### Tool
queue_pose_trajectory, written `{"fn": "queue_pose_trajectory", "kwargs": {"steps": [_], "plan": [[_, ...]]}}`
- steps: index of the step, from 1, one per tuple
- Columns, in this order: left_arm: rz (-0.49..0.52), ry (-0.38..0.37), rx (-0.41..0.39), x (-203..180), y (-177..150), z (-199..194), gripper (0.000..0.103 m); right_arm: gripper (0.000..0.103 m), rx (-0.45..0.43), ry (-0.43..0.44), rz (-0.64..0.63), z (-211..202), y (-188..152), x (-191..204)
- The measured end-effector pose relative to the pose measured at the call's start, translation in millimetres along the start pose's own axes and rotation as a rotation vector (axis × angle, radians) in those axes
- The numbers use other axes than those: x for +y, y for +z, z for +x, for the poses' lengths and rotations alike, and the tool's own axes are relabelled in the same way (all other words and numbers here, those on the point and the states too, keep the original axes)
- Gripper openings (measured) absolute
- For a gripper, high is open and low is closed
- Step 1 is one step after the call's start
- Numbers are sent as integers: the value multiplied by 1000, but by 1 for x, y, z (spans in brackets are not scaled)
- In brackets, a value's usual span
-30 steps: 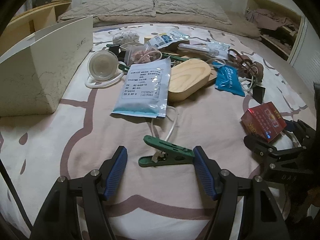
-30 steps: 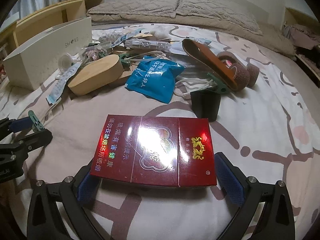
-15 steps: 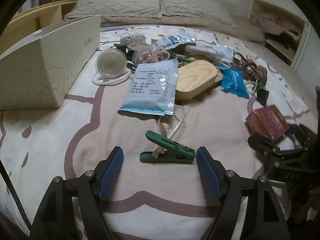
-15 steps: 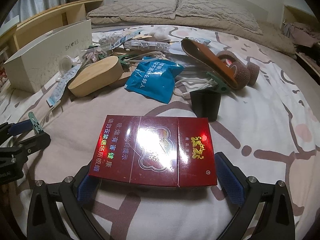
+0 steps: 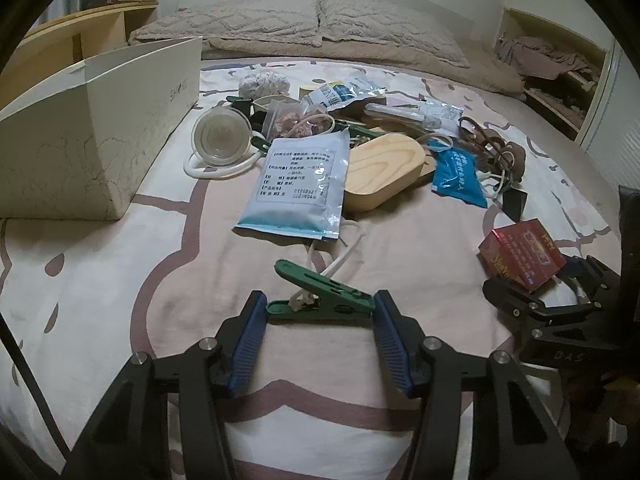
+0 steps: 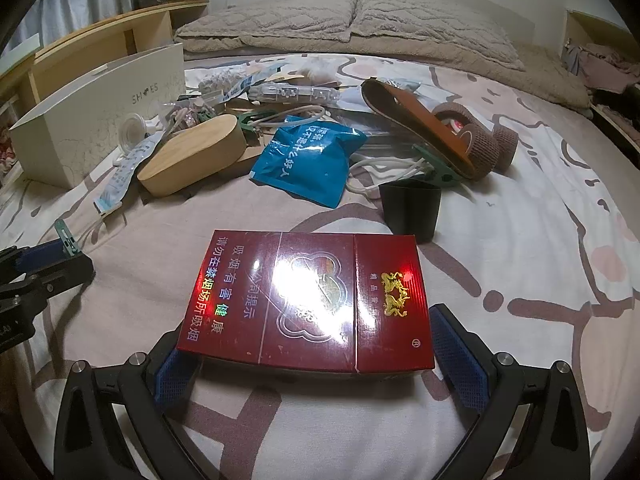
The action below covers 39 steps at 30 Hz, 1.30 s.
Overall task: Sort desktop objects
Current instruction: 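Lift the clothespin with left gripper while right gripper lifts the red pack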
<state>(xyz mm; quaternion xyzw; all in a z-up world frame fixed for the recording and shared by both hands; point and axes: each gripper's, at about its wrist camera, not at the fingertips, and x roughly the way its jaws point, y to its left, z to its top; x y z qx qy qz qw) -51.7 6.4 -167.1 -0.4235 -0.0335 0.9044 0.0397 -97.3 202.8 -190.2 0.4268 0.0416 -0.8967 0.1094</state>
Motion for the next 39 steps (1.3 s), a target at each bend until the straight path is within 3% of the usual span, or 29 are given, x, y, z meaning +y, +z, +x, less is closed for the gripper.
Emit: {"fn": "queue_pose_trajectory", "kwargs": {"steps": [19,23,39], "plan": [[16,-4,-23,-3,1,-6,54,103,-37,-25,-8,-10,2,3],[9,-8,-24,-3,2,-7,54,91,-44,-25,-2,-14,2,4],[-2,-18,-41,1,2,-13,55,91,-77,-20,46,-30,4,-1]]}}
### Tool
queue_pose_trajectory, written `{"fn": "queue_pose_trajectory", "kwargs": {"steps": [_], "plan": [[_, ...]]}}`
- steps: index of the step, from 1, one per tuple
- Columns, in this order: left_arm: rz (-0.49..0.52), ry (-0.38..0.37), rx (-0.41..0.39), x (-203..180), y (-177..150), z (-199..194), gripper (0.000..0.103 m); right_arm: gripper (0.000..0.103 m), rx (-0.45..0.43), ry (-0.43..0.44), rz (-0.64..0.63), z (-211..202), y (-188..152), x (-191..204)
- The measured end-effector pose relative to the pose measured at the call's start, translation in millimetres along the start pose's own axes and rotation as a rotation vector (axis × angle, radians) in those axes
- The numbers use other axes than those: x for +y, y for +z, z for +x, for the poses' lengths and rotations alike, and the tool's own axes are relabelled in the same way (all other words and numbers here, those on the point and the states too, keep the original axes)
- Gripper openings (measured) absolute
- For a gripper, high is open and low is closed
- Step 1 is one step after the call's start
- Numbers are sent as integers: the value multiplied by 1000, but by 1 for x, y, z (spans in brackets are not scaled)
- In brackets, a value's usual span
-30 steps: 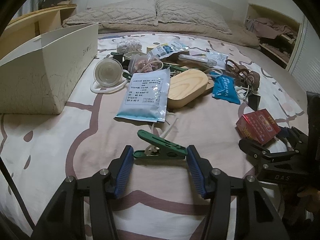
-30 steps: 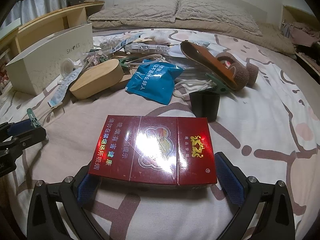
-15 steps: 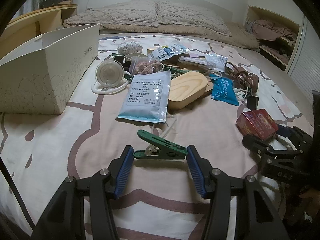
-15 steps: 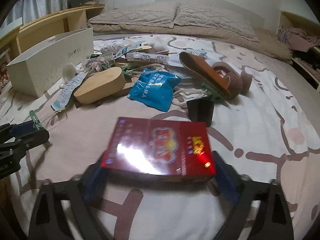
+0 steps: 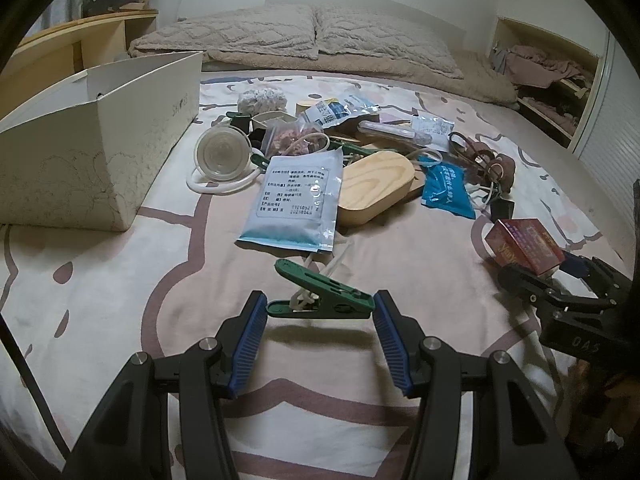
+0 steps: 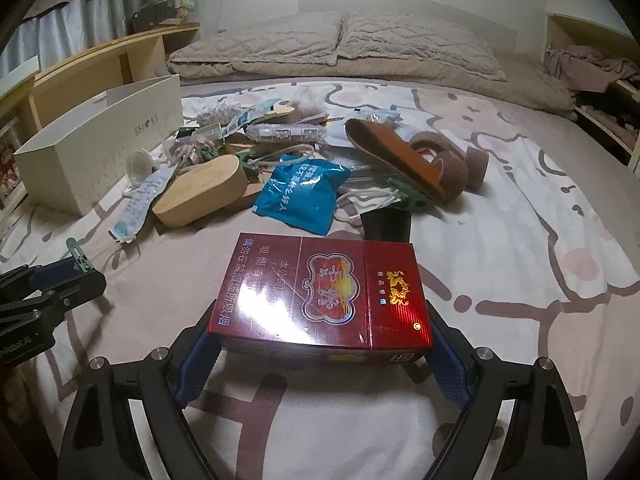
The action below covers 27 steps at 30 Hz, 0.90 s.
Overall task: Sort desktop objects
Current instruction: 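Lift the clothespin with left gripper while right gripper lifts the red pack, then carry clothespin over the white box with left gripper while right gripper carries the red pack toward it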
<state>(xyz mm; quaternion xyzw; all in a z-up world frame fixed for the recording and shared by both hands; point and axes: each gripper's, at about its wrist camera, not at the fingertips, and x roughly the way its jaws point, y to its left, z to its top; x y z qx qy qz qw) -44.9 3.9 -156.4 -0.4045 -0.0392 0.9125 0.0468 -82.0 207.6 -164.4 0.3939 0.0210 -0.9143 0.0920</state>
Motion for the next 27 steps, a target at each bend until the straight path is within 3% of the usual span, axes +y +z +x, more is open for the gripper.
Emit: {"fn": "queue_pose_trajectory", "kwargs": {"steps": [17,27], "plan": [[-32,-27,-45,7,15,-18,54,91,-48,81,-2,-24,11,12],[-40,-9,-151,20,48,-50,54,91,-121,165,-8,-49,40,28]]}}
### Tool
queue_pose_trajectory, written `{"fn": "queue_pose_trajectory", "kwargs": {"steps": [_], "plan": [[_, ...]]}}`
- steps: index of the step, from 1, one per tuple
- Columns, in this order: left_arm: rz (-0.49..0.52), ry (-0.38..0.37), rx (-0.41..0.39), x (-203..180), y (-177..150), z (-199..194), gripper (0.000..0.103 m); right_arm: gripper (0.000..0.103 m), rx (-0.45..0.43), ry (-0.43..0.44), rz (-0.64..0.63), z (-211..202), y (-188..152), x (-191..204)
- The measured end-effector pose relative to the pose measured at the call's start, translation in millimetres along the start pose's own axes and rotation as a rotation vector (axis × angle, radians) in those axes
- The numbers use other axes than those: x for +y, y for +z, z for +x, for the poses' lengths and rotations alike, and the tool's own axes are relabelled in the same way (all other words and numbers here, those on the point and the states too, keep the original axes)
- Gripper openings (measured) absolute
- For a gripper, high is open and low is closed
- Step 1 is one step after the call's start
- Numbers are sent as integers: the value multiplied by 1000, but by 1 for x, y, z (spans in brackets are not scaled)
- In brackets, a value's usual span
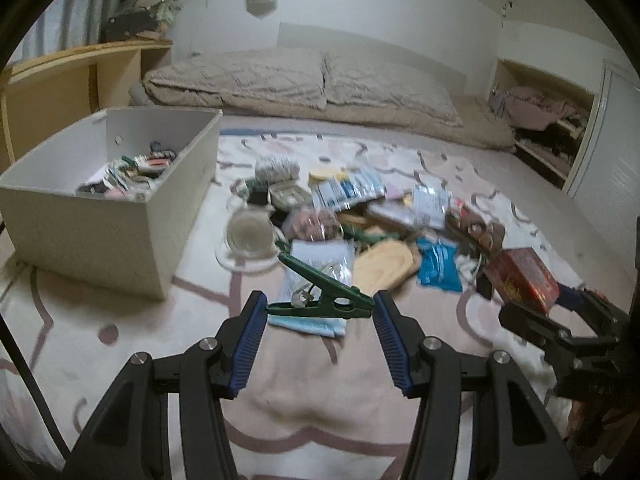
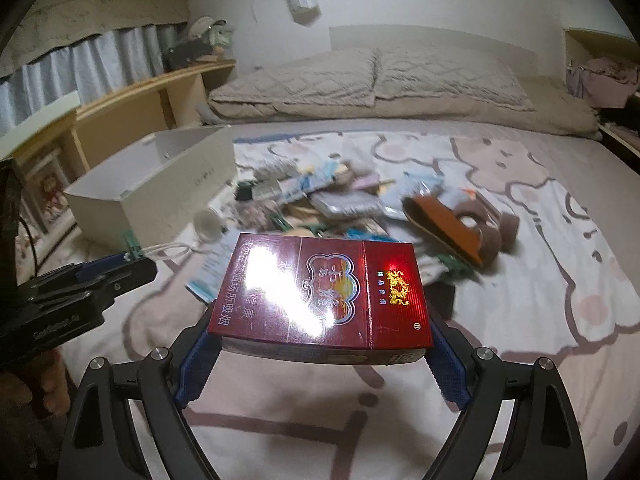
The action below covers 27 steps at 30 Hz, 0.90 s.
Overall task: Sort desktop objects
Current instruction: 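Carry clothespin over the white box with left gripper while right gripper carries the red pack toward it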
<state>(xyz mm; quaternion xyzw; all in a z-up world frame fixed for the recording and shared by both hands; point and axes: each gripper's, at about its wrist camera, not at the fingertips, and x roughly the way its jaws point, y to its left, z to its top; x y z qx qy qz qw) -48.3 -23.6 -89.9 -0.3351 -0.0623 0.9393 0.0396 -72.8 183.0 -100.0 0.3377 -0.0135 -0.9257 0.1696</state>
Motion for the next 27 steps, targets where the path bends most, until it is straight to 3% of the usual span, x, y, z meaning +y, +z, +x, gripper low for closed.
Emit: {"fn": "queue_pose_trajectory", "kwargs": {"steps": [14,27], "plan": [[-64,76,-176,30,74,-26,54,91,-123,91,-66,-16,51,32],[-98,179,-259,73,132,-37,54,91,-125,178,-32,7,107,55]]}}
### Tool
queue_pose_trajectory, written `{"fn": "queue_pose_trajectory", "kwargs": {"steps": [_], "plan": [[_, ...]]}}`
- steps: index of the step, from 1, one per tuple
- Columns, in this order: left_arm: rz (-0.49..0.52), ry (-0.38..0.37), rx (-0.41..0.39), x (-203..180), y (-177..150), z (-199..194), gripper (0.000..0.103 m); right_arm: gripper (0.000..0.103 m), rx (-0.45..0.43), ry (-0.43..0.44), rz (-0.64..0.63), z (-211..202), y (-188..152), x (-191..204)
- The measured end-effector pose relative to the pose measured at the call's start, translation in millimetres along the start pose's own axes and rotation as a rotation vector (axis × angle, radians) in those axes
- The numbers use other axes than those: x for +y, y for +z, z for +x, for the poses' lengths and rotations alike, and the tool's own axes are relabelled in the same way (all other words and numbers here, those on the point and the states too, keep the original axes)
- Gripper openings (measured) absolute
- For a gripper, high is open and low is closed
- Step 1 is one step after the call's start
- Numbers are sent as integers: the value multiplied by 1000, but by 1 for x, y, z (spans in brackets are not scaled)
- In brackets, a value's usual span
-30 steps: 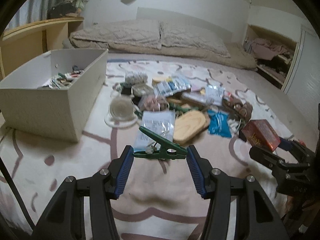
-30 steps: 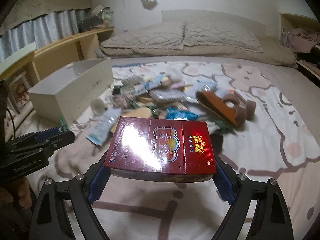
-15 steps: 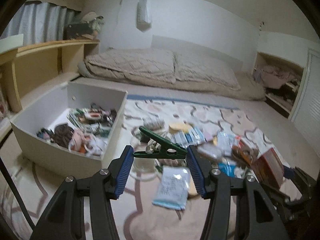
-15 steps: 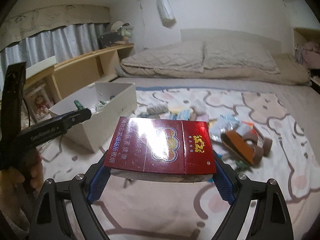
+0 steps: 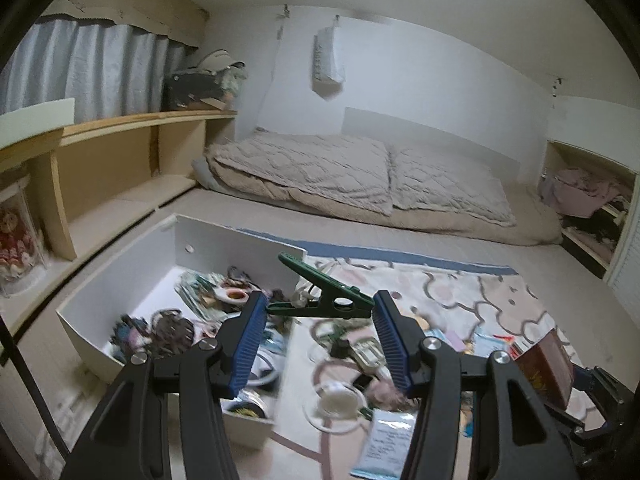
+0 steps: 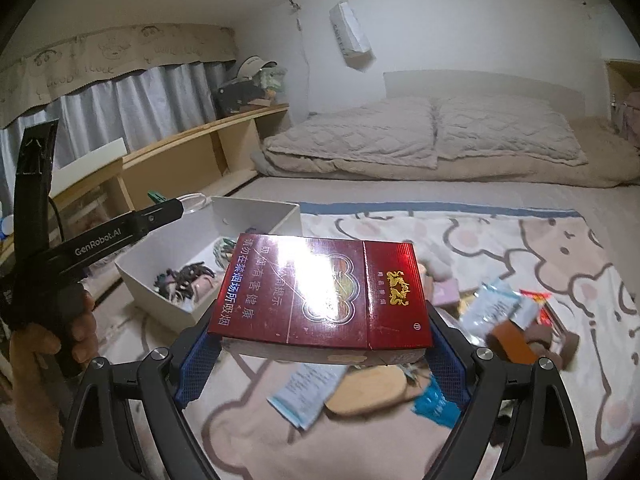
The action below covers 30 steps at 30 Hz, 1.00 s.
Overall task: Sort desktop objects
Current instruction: 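Carry clothespin over the white box with left gripper while right gripper carries the red pack toward it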
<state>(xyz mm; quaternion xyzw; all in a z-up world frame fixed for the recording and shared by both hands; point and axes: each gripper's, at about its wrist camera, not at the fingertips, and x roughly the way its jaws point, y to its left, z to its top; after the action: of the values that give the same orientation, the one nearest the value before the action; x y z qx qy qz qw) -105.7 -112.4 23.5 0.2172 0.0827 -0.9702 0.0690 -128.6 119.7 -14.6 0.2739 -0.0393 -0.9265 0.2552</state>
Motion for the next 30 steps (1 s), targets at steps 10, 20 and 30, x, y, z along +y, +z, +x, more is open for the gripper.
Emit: {"fn": "queue_pose_trajectory", "kwargs": {"steps": [10,20,30], "plan": [[16,111,1,44,19,15,54,91,23,63,-1,33,27,23],[-12,183,58,96,13,41,54,91,81,95,-34,73,35,54],[-59,274,134,146,3,63,54,91,149,134,-77,110,39,86]]}}
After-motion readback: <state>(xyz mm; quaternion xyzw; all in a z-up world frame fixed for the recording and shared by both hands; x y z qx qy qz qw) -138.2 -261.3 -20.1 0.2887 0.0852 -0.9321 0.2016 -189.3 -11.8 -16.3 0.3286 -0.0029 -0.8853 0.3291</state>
